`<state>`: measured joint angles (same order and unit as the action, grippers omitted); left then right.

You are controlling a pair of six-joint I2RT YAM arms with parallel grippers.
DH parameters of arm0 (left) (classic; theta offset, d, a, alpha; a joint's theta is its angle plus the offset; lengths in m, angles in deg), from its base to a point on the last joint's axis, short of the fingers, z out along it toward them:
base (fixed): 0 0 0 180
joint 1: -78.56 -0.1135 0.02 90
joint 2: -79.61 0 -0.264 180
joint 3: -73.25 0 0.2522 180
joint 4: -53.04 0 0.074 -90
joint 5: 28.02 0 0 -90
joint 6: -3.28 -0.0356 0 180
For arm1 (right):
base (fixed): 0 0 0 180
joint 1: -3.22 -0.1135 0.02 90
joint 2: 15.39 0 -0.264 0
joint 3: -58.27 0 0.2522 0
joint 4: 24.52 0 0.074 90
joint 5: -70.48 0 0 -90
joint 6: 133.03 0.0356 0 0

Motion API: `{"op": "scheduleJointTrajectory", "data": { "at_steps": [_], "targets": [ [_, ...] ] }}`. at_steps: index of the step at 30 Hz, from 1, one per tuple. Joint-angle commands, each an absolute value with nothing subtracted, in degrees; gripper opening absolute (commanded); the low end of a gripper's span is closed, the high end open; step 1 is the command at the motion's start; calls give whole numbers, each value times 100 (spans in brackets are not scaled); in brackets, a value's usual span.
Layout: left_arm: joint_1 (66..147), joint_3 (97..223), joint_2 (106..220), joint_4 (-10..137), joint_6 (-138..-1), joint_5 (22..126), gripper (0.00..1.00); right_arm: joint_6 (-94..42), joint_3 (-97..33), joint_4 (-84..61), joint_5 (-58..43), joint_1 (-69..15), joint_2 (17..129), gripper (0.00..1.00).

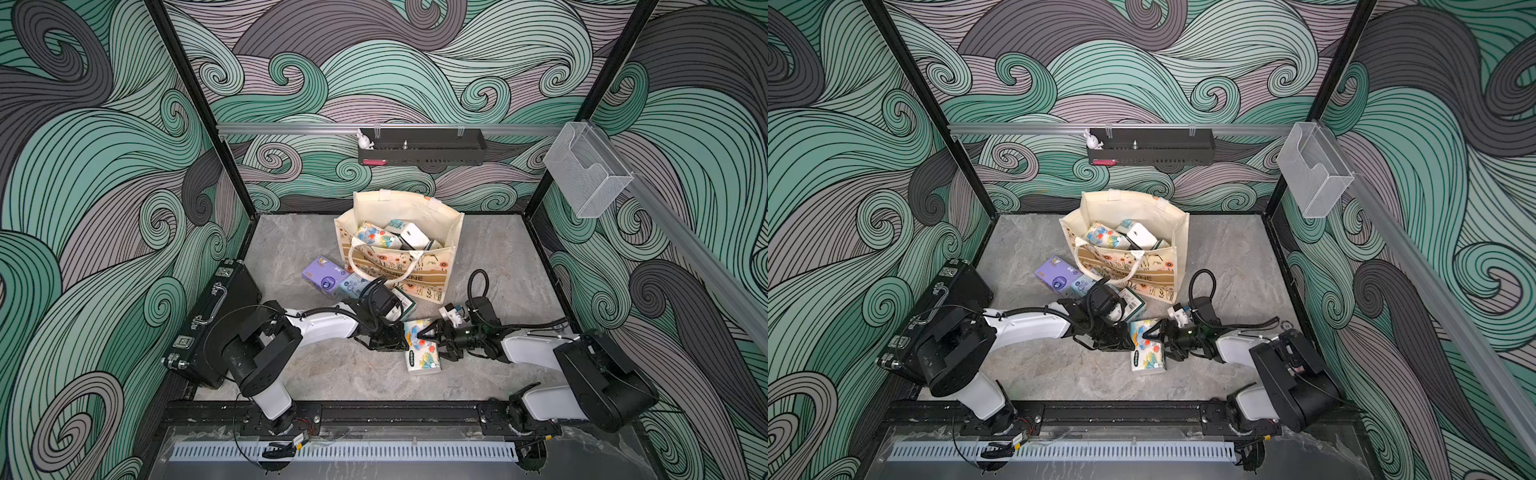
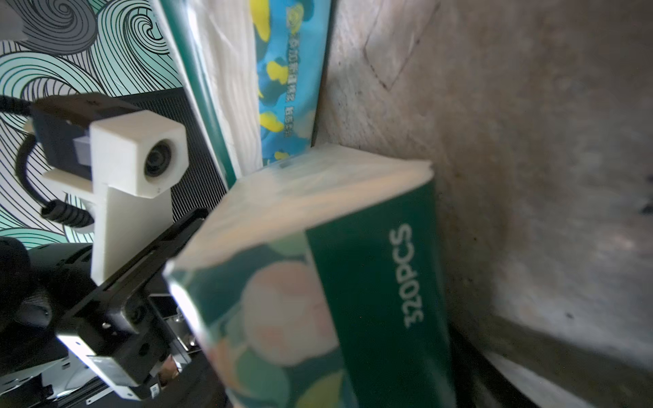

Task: Put tissues into the canvas bag
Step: Pick up the pack of facial tissues from the center of the board, then place the pack of facial tissues in the canvas bag.

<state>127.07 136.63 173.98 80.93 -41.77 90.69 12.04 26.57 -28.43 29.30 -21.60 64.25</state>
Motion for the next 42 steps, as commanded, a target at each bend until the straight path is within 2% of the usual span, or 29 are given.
{"op": "scheduleJointTrajectory", "data": {
  "at_steps": [1, 6, 9, 11, 13, 17, 24, 27, 29, 32, 36, 42],
  "targets": [
    [12726, 13734, 17393, 8471, -4329, 8940, 21, 1040, 2675, -2627, 2761, -2184, 6181, 70],
    [12716, 14037, 17202, 8831, -4485, 8805, 29, 681, 2638, -2053, 2580, -2183, 5724, 61],
    [12649, 14270, 16890, 9094, -4620, 8672, 40, 363, 2548, -1546, 2402, -2183, 5422, 59],
    [12548, 14536, 16718, 9474, -4787, 8630, 47, 153, 2472, -1225, 2270, -2175, 5223, 51],
    [12443, 14800, 16537, 9839, -4963, 8566, 51, -10, 2390, -926, 2144, -2174, 5043, 49],
    [12151, 15110, 16061, 10370, -5223, 8415, 52, -138, 2185, -444, 2127, -2132, 4662, 43],
    [11724, 14805, 14299, 10617, -5608, 7474, 52, -621, 1450, 922, 2074, -1811, 3406, 43],
    [11528, 14458, 13396, 10680, -5771, 7057, 61, -1009, 725, 1725, 1987, -1614, 3066, 43],
    [11377, 14418, 12950, 10954, -5930, 6916, 64, -1177, 153, 2076, 2033, -1508, 3135, 42],
    [11249, 14471, 12508, 11390, -6231, 6752, 75, -1340, -803, 2423, 2104, -1471, 3529, 42],
    [11234, 14537, 12140, 11824, -6488, 6354, 98, -1374, -2291, 2630, 2195, -1471, 4250, 42],
    [11231, 14224, 11714, 11787, -6561, 6166, 99, -1321, -4008, 2554, 2209, -1471, 5336, 40]
  ]
}}
